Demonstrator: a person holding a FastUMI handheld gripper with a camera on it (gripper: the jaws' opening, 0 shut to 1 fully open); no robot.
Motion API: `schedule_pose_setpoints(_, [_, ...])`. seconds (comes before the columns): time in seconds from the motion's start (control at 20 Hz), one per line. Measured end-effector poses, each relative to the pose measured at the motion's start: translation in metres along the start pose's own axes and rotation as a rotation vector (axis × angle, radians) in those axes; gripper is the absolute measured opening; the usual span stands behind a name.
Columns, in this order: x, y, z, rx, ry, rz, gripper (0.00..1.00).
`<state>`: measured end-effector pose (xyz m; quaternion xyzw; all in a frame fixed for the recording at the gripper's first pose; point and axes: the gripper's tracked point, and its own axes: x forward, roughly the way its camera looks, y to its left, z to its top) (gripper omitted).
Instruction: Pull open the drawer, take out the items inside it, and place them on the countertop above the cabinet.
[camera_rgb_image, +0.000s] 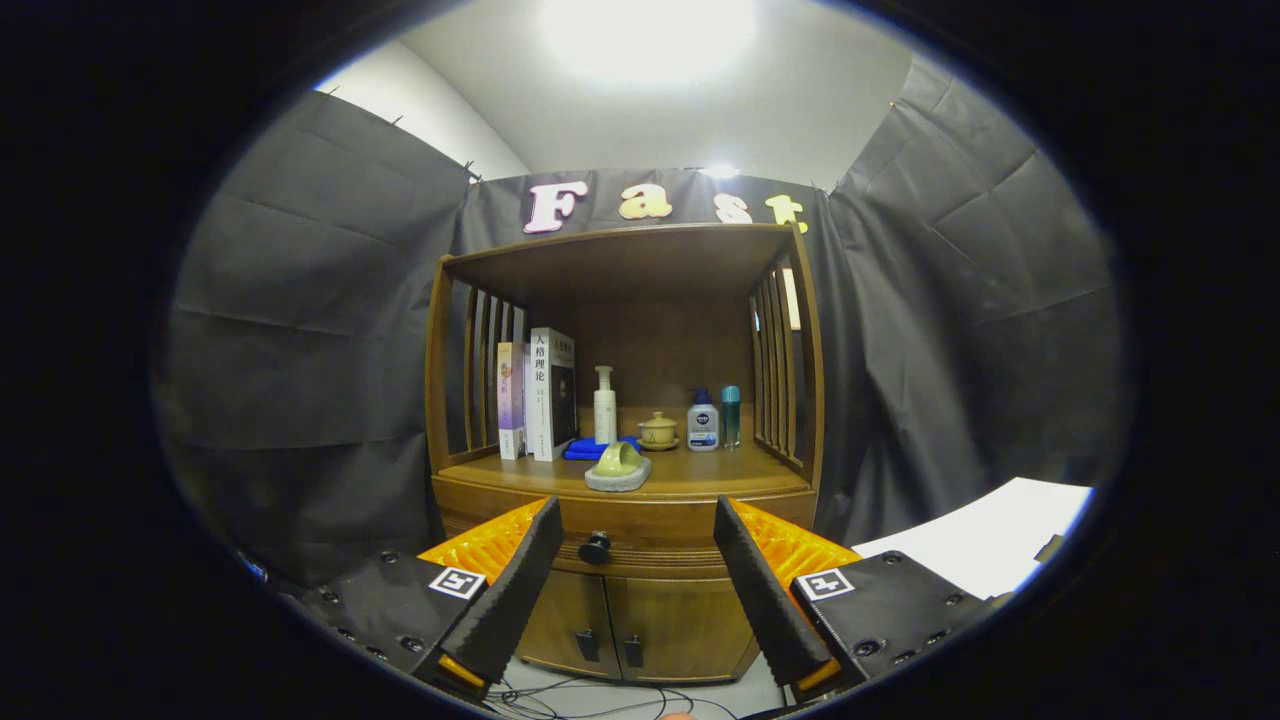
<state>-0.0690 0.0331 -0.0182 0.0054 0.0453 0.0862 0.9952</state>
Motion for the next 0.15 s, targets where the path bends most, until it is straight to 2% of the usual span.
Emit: schedule_pose_setpoints(0.15, [0.0008, 0.0018, -0.0038, 0.007, 0.011, 0.004, 0.97])
